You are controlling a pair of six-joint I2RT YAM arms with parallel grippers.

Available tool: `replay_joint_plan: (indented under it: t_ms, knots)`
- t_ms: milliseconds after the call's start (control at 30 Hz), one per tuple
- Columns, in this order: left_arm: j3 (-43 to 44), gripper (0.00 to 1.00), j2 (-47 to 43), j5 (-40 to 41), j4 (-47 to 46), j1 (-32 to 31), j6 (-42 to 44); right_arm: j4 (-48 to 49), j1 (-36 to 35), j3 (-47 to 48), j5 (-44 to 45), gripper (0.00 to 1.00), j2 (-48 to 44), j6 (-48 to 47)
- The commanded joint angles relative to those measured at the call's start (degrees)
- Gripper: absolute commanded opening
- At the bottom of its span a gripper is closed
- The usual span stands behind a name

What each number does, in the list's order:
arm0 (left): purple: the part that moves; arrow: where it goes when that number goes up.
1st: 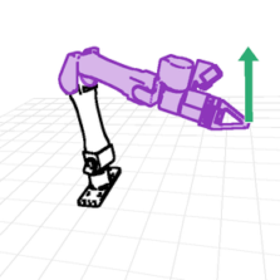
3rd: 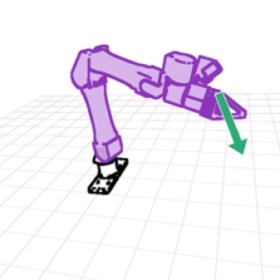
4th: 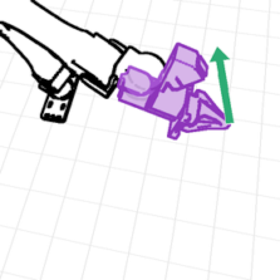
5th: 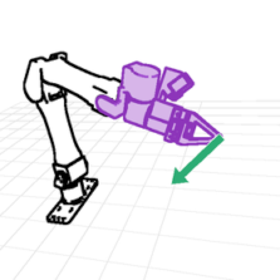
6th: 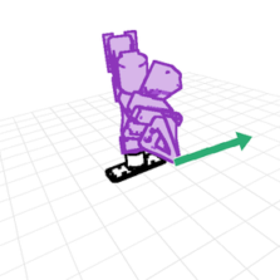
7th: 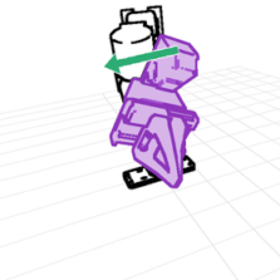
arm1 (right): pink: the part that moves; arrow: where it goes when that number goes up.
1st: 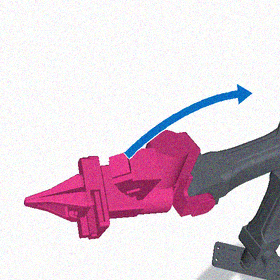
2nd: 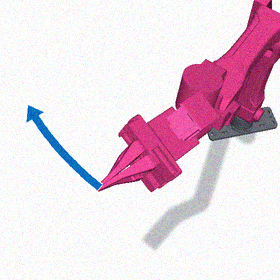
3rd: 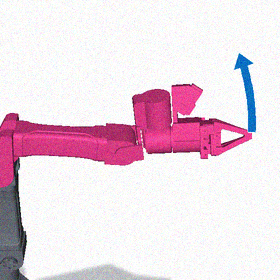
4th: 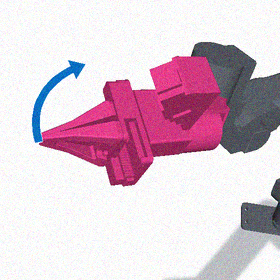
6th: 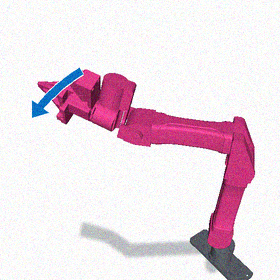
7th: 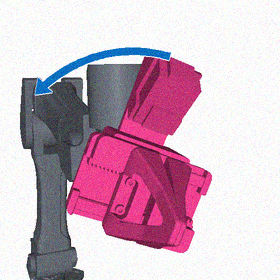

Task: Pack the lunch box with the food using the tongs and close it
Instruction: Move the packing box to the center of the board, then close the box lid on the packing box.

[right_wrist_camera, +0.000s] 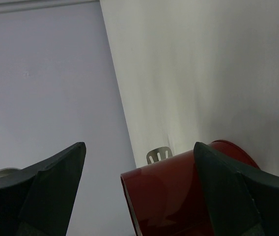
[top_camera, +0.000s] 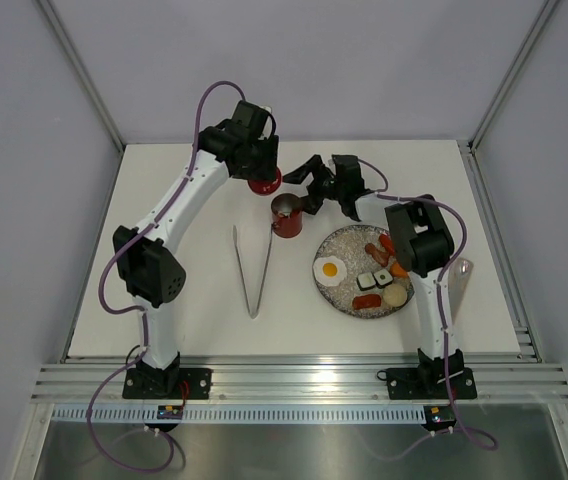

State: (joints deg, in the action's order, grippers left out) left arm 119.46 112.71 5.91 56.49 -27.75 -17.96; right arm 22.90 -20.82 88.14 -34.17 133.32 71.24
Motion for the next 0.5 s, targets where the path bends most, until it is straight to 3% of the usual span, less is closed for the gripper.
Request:
replay_joint_plan:
  t_ms: [0,267,333,367,467]
  knots:
    - [-0.02,0.25,-3.19,-2.66,-2.0,0.24,0.29,3.56,-0.27,-1.39,-1.95,0.99,-5.61,0.04]
    - [-1.25,0.25,-2.93,-3.8,-0.68,-0.29,0.9,-10.82,4.02,1.15,5.49,1.0,-12.46,-6.72]
    - [0.15,0.25,-2.06,-5.12,1.07,-0.46,2.21,-29.24,5.52,4.22,12.17,1.0,-15.87,-14.35]
    - [3.12,0.25,-0.31,-5.12,2.38,-0.55,2.66,-33.57,5.87,6.32,18.55,0.99,-17.11,-16.81]
    - [6.48,0.25,1.9,-4.77,6.0,-0.82,3.72,-40.82,9.21,4.51,22.47,0.99,-21.95,-20.79]
